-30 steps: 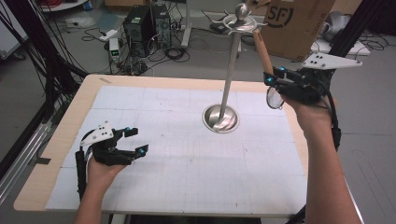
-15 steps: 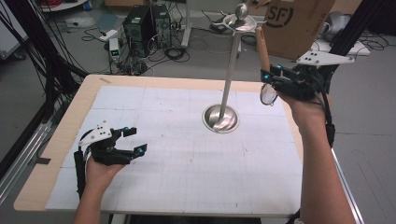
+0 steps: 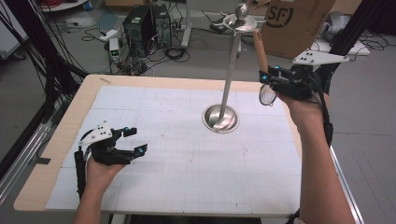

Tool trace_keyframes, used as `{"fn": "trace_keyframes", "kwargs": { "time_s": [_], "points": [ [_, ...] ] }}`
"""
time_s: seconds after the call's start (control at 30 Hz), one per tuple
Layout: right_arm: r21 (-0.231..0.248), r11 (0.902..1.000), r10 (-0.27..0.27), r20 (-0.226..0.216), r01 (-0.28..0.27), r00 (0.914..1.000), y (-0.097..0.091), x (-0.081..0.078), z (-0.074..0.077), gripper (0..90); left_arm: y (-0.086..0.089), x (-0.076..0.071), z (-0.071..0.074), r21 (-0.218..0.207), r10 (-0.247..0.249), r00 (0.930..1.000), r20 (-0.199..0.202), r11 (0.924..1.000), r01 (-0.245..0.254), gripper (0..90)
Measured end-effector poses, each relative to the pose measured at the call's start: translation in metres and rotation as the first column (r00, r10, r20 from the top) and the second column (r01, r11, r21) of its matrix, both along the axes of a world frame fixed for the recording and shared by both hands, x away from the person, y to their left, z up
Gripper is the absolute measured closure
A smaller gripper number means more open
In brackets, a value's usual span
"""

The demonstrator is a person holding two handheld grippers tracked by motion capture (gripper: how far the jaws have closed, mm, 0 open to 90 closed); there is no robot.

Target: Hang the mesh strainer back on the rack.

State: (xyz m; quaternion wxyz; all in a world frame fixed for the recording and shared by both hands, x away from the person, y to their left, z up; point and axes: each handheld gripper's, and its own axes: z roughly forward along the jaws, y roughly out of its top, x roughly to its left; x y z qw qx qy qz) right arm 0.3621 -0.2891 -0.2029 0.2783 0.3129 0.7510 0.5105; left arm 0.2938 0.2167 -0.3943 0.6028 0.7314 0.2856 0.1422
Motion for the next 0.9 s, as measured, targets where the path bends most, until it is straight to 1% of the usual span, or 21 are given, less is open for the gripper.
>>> {"fn": "trace_keyframes", "kwargs": {
  "time_s": [0.03,0.13,0.2,0.23,0.33,0.4,0.47,0.5,0.53,0.57,0.6,0.63,0.67,0.73,0.8,0.87,0.9],
  "points": [
    [0.003,1.0,-0.002,-0.011,0.002,0.9999,0.001,0.0,0.0,68.4,0.0,0.0,0.0,0.0,-0.001,1.0,0.0,1.0,0.001,19.9],
    [-0.006,1.0,-0.001,-0.016,0.001,0.9999,0.005,0.004,0.0,68.4,0.001,0.0,0.0,0.002,-0.003,1.0,0.003,1.0,0.003,19.9],
    [0.003,1.0,0.003,-0.001,-0.003,1.0,0.007,0.005,0.0,68.4,0.002,0.0,0.001,-0.003,0.003,1.0,0.004,1.0,-0.002,19.9],
    [0.012,0.9999,0.001,-0.004,-0.001,1.0,0.007,0.004,0.0,68.5,0.002,0.0,0.001,-0.007,0.004,1.0,0.004,1.0,-0.004,19.9],
    [0.015,0.9999,0.002,0.018,-0.002,0.9998,0.005,0.001,0.003,68.5,0.004,0.0,0.001,-0.006,0.004,1.0,0.004,1.0,-0.004,19.9],
    [0.027,0.9996,-0.003,0.021,0.003,0.9998,0.003,-0.003,0.005,68.4,0.003,0.0,0.0,-0.004,0.007,1.0,0.005,1.0,-0.007,19.9],
    [0.026,0.9997,-0.005,0.037,0.004,0.9993,-0.002,-0.006,0.007,68.5,0.002,0.0,0.0,-0.001,0.003,1.0,0.002,1.0,-0.003,19.9],
    [0.029,0.9995,-0.013,0.03,0.012,0.9995,-0.004,-0.009,0.008,68.4,0.002,0.0,0.0,0.0,0.0,1.0,0.002,1.0,0.0,19.9],
    [0.024,0.9997,-0.012,0.045,0.011,0.9989,-0.007,-0.009,0.009,68.4,0.001,0.0,0.0,0.002,0.0,1.0,0.002,1.0,0.0,20.0],
    [0.024,0.9996,-0.017,0.044,0.016,0.9989,-0.009,-0.01,0.009,68.5,0.001,0.0,0.0,0.003,-0.003,1.0,0.003,1.0,0.003,19.9],
    [0.028,0.9993,-0.027,0.03,0.027,0.9992,-0.011,-0.012,0.009,68.5,0.0,0.0,0.0,0.0,-0.001,1.0,0.0,1.0,0.001,19.9],
    [0.028,0.9992,-0.031,0.026,0.03,0.9992,-0.013,-0.011,0.009,68.4,0.0,0.0,0.0,0.0,-0.001,1.0,0.0,1.0,0.001,20.0],
    [0.02,0.9993,-0.032,0.033,0.031,0.9989,-0.015,-0.01,0.008,68.5,0.0,0.0,0.0,0.001,-0.001,1.0,0.0,1.0,0.001,20.0],
    [0.02,0.9992,-0.035,0.029,0.035,0.999,-0.016,-0.008,0.007,68.4,0.0,0.0,0.0,0.002,0.001,1.0,0.0,1.0,-0.001,20.0],
    [0.023,0.9993,-0.031,0.025,0.031,0.9992,-0.015,-0.006,0.006,68.4,0.0,0.0,0.0,0.003,0.001,1.0,0.001,1.0,-0.001,20.0],
    [0.013,0.9994,-0.033,0.004,0.033,0.9994,-0.011,-0.005,0.005,68.4,0.001,0.0,0.0,0.003,0.001,1.0,0.0,1.0,-0.001,20.0],
    [0.007,0.9996,-0.028,0.013,0.028,0.9995,-0.01,-0.002,0.004,68.4,0.001,0.0,0.0,0.006,0.0,1.0,0.0,1.0,0.0,20.0]
  ]
}}
